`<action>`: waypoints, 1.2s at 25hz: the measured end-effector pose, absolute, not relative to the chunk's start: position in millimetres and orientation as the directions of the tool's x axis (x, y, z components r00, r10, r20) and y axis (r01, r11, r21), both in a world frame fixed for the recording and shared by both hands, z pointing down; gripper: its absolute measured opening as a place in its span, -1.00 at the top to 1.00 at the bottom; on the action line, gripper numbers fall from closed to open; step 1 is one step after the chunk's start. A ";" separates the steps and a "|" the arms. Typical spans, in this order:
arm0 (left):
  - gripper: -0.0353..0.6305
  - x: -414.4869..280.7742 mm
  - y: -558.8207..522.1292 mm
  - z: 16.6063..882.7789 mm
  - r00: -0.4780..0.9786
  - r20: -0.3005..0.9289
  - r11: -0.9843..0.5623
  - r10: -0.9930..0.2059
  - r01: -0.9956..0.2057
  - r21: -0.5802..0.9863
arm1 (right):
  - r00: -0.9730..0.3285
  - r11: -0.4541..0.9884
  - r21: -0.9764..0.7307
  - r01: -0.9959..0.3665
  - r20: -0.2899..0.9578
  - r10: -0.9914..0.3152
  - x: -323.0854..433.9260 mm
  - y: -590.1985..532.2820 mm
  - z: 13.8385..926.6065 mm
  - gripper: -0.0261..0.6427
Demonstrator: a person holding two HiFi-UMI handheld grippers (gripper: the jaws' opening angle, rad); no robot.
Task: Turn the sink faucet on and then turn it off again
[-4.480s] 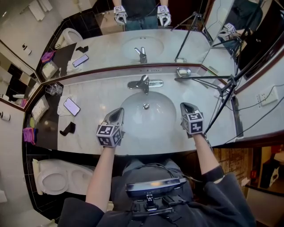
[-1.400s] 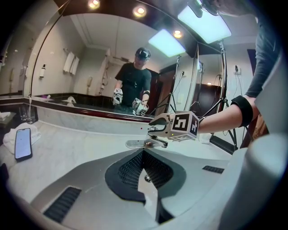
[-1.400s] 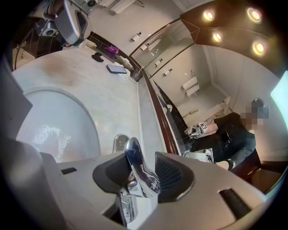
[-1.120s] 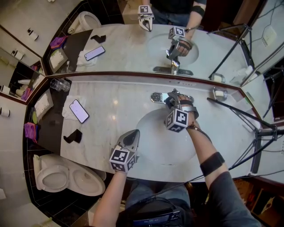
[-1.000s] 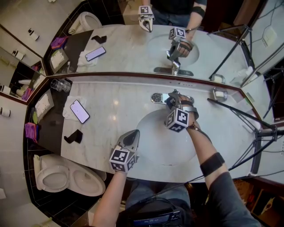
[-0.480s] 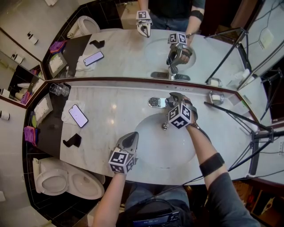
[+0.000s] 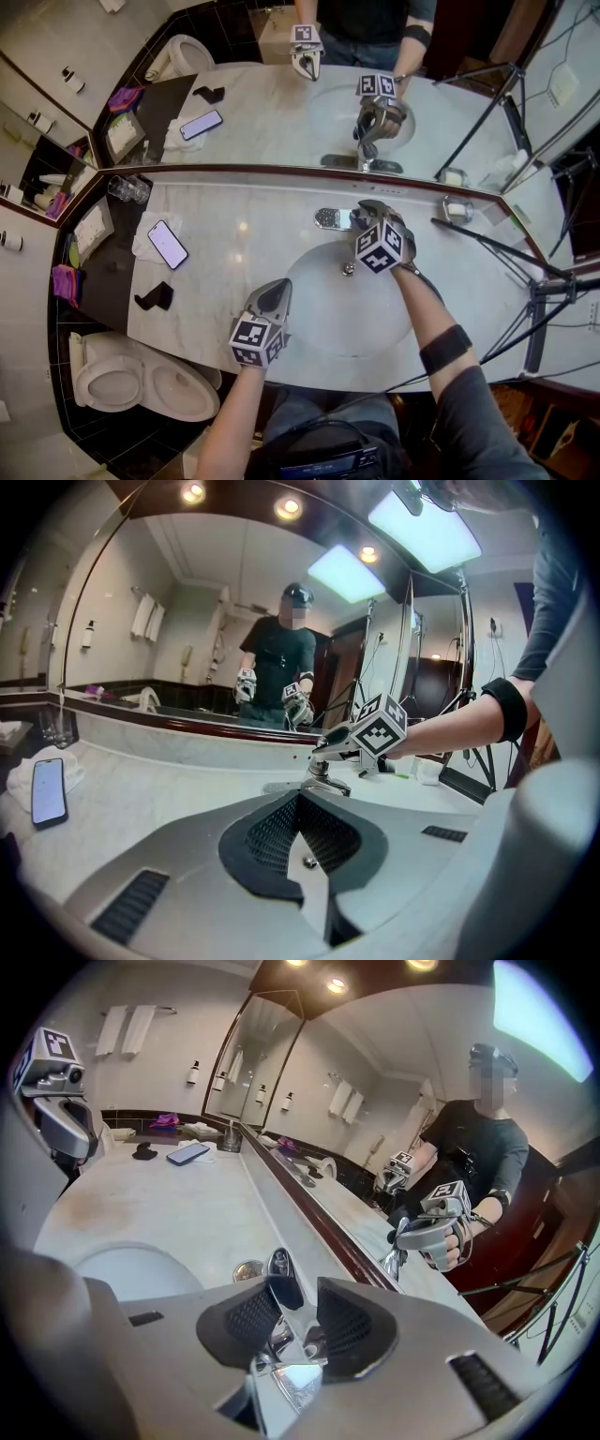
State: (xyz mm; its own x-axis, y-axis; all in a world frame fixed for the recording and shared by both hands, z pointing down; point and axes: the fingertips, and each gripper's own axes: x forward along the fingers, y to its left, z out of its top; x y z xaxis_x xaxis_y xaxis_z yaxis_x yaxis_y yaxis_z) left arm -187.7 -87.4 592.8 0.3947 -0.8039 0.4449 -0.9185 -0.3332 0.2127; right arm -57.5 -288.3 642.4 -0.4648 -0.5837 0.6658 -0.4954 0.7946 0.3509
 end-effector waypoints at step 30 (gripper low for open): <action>0.88 -164.8 -61.4 532.7 0.455 0.380 -0.414 -0.805 -0.890 0.189 | -0.359 0.547 0.170 -0.820 0.590 -0.723 86.7 -150.1 544.5 0.87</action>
State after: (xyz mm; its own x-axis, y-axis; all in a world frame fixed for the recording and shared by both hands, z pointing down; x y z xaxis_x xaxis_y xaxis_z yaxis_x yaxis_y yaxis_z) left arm -164.8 -61.4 532.7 0.4554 -0.8049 0.3804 -0.8903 -0.4141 0.1895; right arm 86.7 -150.1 544.5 -0.3594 -0.7226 0.5905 -0.8200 0.5466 0.1698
